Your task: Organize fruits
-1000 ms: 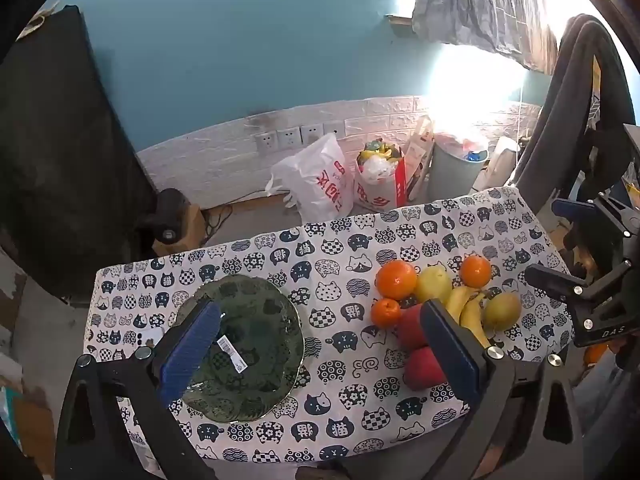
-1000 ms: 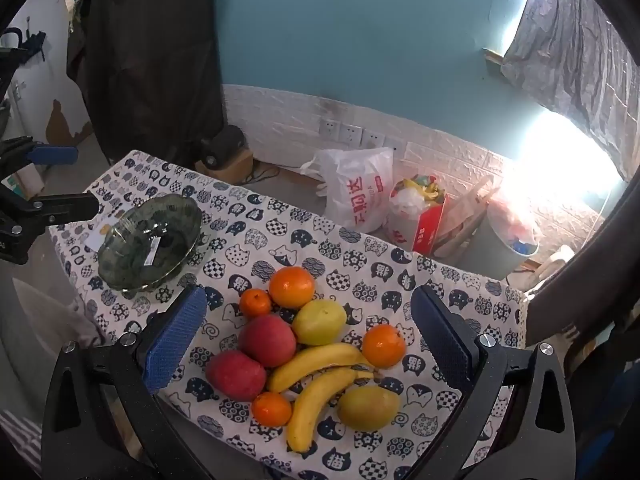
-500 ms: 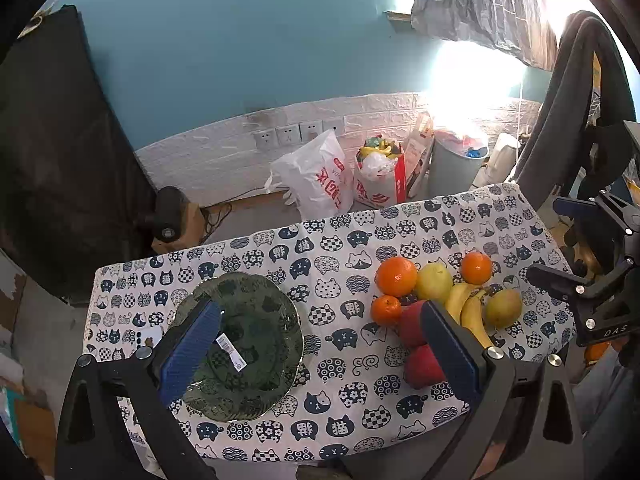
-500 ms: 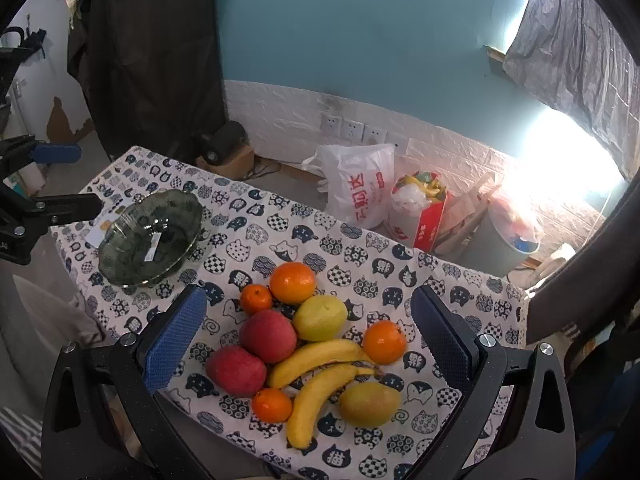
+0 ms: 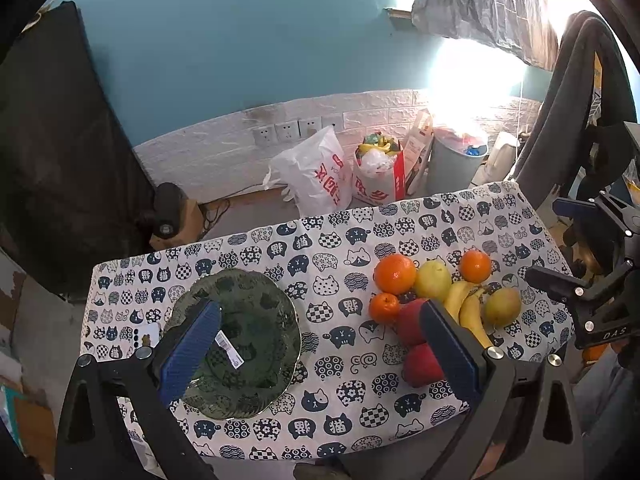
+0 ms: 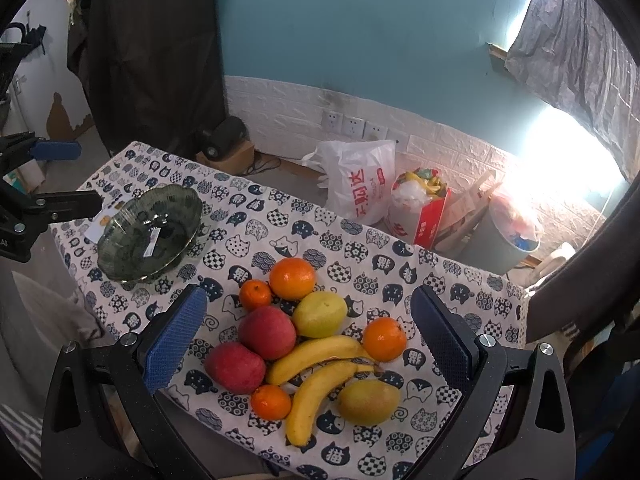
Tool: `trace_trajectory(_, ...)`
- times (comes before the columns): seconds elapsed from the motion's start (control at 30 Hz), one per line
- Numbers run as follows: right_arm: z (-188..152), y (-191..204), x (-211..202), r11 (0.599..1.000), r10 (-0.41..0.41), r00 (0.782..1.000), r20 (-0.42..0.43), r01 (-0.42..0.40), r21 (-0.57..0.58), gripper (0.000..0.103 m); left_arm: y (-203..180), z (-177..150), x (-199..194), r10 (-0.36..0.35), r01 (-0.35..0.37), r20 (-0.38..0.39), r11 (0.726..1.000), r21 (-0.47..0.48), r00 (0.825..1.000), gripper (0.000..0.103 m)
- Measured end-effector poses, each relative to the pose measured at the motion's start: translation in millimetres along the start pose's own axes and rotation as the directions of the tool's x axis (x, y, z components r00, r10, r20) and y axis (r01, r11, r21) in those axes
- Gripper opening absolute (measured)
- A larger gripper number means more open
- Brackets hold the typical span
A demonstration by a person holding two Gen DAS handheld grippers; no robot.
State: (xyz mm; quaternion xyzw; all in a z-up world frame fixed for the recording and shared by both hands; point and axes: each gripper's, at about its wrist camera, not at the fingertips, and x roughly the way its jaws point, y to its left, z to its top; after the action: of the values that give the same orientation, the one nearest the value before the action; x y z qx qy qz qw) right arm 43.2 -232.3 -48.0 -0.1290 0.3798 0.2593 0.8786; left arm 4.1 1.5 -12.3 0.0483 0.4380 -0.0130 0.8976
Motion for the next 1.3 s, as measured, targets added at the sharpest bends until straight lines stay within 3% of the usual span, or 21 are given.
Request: trace_trajectory(1.3, 0.3, -1.6, 3.4, 1.000, 0.008, 1.000, -0.028, -0.008, 0.018, 0.100, -0.7, -3.3, 3.1, 0.008, -0.008, -0.009, 1.000, 0.008, 1.000, 0.101)
